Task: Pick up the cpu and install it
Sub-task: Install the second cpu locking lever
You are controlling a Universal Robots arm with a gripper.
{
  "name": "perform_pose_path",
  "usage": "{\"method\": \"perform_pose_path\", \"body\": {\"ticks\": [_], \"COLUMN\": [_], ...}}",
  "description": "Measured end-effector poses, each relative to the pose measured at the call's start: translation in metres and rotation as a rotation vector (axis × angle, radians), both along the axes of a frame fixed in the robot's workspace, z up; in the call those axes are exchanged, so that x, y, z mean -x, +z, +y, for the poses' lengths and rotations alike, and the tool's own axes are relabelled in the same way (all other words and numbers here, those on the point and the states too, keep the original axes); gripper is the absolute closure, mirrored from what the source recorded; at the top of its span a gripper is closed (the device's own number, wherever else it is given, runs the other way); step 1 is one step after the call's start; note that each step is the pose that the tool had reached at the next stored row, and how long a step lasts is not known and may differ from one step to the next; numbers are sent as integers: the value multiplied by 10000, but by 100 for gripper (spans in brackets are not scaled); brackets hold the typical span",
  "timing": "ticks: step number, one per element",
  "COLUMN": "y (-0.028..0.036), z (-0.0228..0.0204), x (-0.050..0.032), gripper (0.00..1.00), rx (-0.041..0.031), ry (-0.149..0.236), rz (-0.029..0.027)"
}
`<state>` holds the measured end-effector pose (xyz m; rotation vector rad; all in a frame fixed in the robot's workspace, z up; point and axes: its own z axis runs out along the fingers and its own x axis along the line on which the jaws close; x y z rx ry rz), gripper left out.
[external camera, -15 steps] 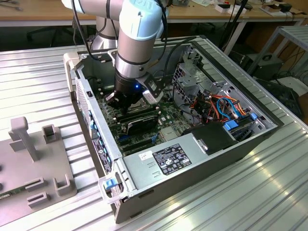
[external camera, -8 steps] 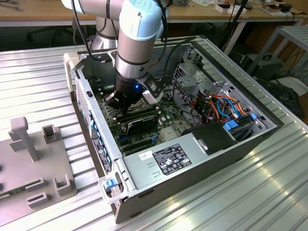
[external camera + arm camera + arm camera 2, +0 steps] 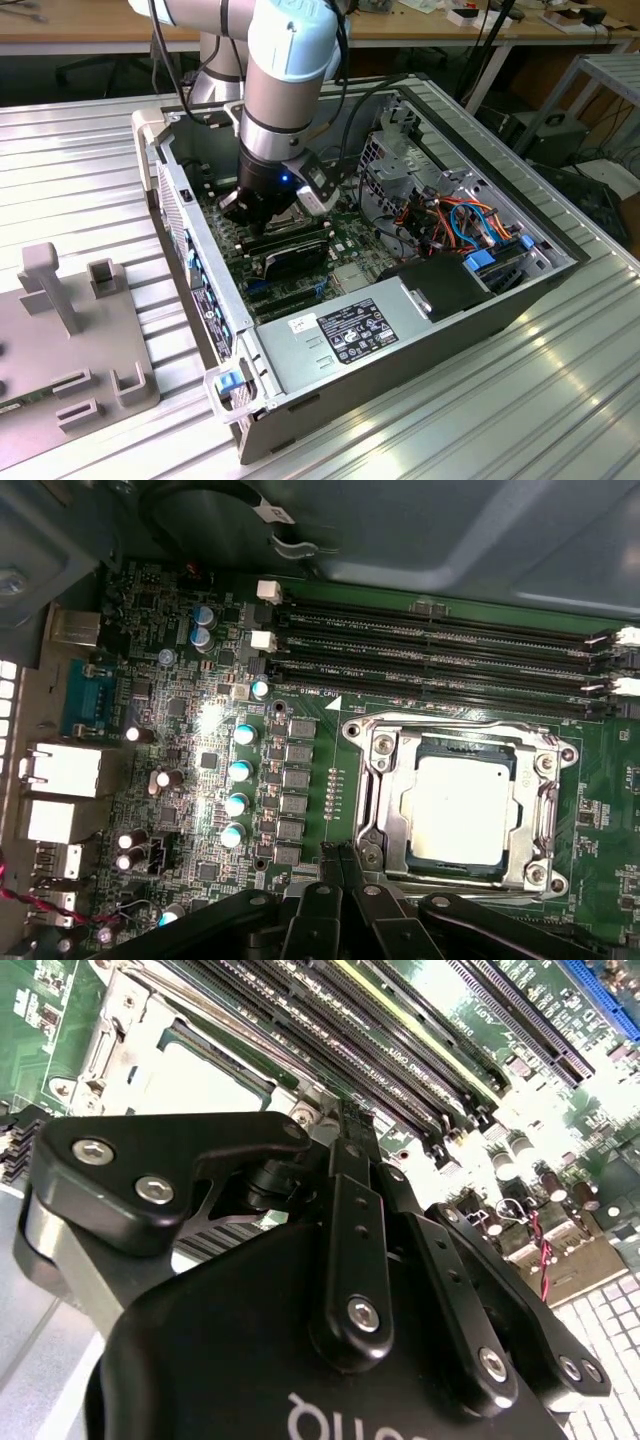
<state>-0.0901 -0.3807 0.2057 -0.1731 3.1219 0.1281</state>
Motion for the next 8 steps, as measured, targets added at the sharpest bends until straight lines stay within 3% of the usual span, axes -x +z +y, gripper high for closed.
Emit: {"method": "perform_pose_path", "body": {"ticks": [8], "y": [111], "z": [0], "x": [0], "gripper": [89], "rx": [0], "ry": [0], "rz": [1]}}
